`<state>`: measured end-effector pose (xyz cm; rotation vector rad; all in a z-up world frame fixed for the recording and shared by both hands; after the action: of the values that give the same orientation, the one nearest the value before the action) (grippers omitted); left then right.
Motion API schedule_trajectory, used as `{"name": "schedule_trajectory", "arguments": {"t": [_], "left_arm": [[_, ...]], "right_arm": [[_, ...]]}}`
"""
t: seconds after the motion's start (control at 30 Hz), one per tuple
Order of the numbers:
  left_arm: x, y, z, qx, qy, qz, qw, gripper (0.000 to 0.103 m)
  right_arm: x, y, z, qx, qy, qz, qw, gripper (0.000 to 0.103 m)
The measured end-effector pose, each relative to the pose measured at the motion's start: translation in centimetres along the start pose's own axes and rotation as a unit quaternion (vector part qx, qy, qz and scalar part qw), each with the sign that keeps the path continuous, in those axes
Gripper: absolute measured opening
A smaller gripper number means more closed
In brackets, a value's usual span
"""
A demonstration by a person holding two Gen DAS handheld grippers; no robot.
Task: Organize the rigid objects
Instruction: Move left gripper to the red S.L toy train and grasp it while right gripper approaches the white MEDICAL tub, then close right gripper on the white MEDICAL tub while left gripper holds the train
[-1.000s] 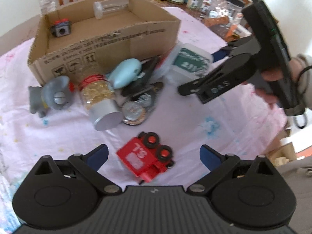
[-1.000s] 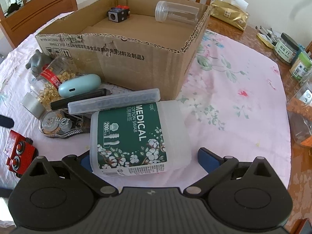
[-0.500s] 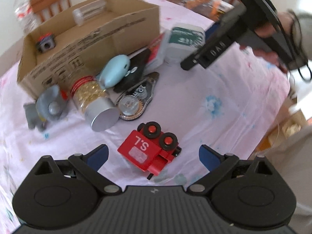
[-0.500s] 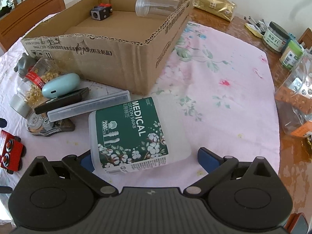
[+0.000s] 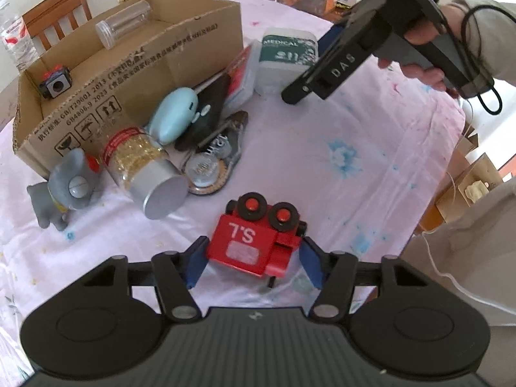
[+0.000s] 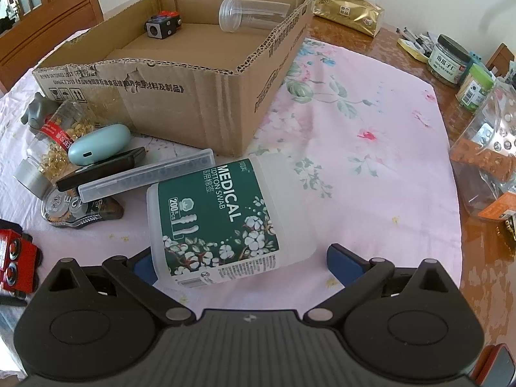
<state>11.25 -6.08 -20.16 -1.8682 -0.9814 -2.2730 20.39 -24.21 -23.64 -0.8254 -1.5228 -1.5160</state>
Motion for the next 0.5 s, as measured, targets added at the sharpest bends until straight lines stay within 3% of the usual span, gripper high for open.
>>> {"name": "schedule_trajectory", "arguments": {"t": [0.1,0.2,0.37,0.5], "left_arm": [[0.0,0.0,0.5,0.003,0.006,-0.006,1.0,0.056],[0.0,-0.3,1.2,0.045,0.022,-0.003,0.9987,0.056],[0.5,-1.9,3.6,0.157,0.079,0.013,0.9844,0.056],[0.6,-2.3,3.7,0.17,0.086,0.007,0.9816,0.06]], "right_arm": [[0.0,0.0,0.0,0.0,0.0,0.0,1.0,0.103],[0.0,0.0,0.0,0.0,0.0,0.0,1.0,0.103],[0.1,-0.1,0.0,0.002,0.003,-0.004,1.0,0.103],[0.2,-0.1,0.0,0.01,0.008,-0.011,1.0,0.103]]}}
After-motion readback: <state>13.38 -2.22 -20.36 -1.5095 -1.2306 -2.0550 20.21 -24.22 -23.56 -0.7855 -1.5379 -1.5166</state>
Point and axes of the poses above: each gripper's, at about its wrist camera, not at the fingertips, and x roughly against the way its jaws point, z to its left, y to its top, the point moved 9 cm from there along -x, roughly the way its jaws point, and after that the axes turned 10 degrees about -x, right-handed, at the moved point
